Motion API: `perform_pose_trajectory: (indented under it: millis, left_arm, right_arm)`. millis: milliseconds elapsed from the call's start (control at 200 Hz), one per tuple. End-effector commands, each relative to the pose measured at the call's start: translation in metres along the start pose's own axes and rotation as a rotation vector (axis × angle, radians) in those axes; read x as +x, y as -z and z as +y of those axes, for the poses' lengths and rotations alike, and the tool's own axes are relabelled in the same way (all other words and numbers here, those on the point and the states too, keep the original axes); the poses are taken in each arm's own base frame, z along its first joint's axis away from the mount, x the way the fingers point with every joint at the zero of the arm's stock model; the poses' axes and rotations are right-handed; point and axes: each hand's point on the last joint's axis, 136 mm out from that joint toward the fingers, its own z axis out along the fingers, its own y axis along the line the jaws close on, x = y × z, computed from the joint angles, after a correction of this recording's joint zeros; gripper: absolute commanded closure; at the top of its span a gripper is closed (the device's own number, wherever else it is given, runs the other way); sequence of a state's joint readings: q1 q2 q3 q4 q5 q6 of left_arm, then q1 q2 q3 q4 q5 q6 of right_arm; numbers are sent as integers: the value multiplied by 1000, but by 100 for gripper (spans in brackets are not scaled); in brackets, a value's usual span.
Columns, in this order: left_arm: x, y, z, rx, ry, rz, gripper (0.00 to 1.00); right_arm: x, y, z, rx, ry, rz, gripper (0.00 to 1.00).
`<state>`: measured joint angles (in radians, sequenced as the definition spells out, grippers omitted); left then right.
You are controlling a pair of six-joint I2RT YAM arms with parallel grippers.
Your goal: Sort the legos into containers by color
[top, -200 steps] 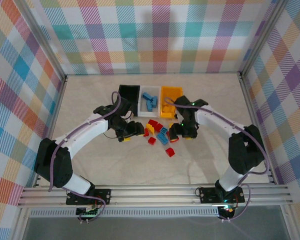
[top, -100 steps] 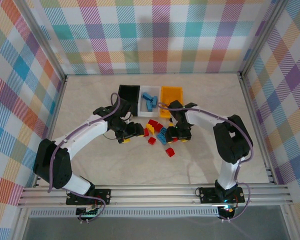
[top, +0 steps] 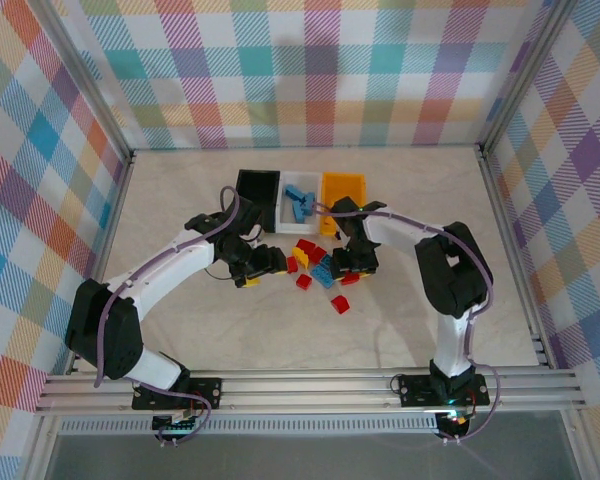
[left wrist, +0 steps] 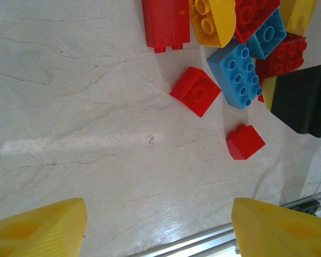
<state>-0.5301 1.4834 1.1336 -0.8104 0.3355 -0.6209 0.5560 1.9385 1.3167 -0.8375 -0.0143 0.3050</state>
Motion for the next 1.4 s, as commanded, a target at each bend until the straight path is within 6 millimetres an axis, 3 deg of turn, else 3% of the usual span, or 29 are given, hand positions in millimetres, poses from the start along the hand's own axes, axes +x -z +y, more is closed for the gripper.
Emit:
perform_pose_trajectory:
  millis: [0,225,330,440,625,790,915,1065,1265,1395]
  left_arm:
    - [8,1,4,-21,4,18,28]
    - [9,1,5,-24,4,21,27]
    - [8,-1,5,-23,7,22,27]
    - [8,-2,4,-17,6,21,27]
    - [2,7,6,-29,3,-20,26]
    - [-6,19,10,-19,19,-64,26]
    - [-14,38,17,-3,57,-121,26]
    - [-16,68,29,19,110,-218,26]
    - [-4,84,41,20,139,-248,26]
    - [5,90,50,10,155,-255,26]
  right_arm:
    - [-2,-6,-6,25,-1,15,43]
    - [4,-7,-11,30,-15,16,49]
    - [4,0,-11,28,-21,-2,57]
    - [5,11,-11,26,-30,-19,58]
    - [4,53,-7,-5,-46,-94,58]
    - [-12,98,3,-53,-48,-176,58]
    - [-32,128,30,-172,-53,-228,58]
    - [-73,159,75,-374,-61,-298,58]
    - [-129,163,137,-573,-44,-296,59]
    - [-161,153,167,-641,-30,-284,59]
